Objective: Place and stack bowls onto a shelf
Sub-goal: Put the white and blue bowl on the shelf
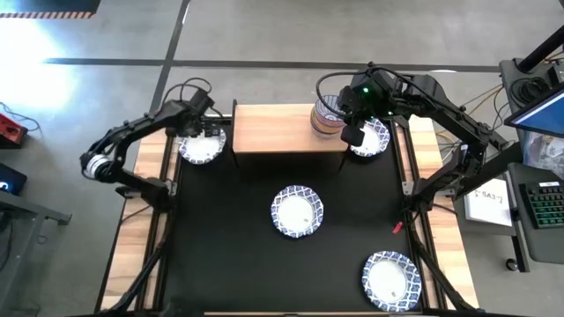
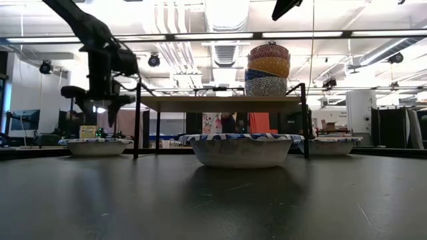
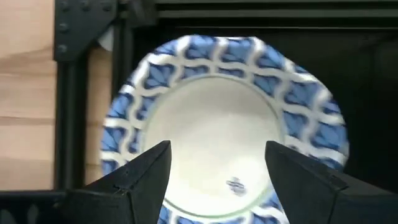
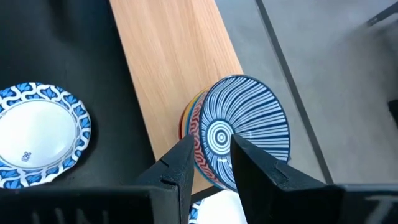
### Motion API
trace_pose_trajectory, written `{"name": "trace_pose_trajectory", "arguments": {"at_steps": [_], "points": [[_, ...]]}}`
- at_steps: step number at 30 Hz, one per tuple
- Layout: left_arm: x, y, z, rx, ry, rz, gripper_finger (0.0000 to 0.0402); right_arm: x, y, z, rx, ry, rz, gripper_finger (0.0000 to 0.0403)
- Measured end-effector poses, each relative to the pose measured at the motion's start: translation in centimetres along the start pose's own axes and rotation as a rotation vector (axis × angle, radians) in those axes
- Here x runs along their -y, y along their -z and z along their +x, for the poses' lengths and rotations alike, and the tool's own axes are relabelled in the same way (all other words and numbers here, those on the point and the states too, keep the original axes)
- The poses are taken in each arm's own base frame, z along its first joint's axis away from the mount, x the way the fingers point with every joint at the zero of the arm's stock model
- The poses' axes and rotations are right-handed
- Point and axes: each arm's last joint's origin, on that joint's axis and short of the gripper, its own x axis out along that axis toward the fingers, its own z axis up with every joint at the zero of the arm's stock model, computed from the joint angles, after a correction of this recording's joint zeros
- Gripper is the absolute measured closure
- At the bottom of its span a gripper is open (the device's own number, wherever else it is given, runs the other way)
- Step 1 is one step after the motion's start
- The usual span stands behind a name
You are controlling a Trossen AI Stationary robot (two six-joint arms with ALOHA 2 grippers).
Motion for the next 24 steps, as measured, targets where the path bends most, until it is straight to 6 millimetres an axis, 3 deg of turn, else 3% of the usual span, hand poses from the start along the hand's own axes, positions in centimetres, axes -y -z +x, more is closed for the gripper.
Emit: {"name": "trace_pose_trajectory", "arguments": {"at_steps": [9,16,24], "points": [[1.3,-2.1,1.2,-0.059,-0.044,-0.1,0.017,0.0,-0.1,0.1,0.004,0.0,-0.013,0.031],[3.4,-1.2,2.4,-0.191,0.069,0.053,0.017,0.0,-0.1,0.1,0.004,0.0,-0.005,0.031],[3.8,0.6,0.9,-0.259,0.067,0.226,0.0171,0.0,0.0,0.1,0.0,-0.001,-0.003,0.031]]}}
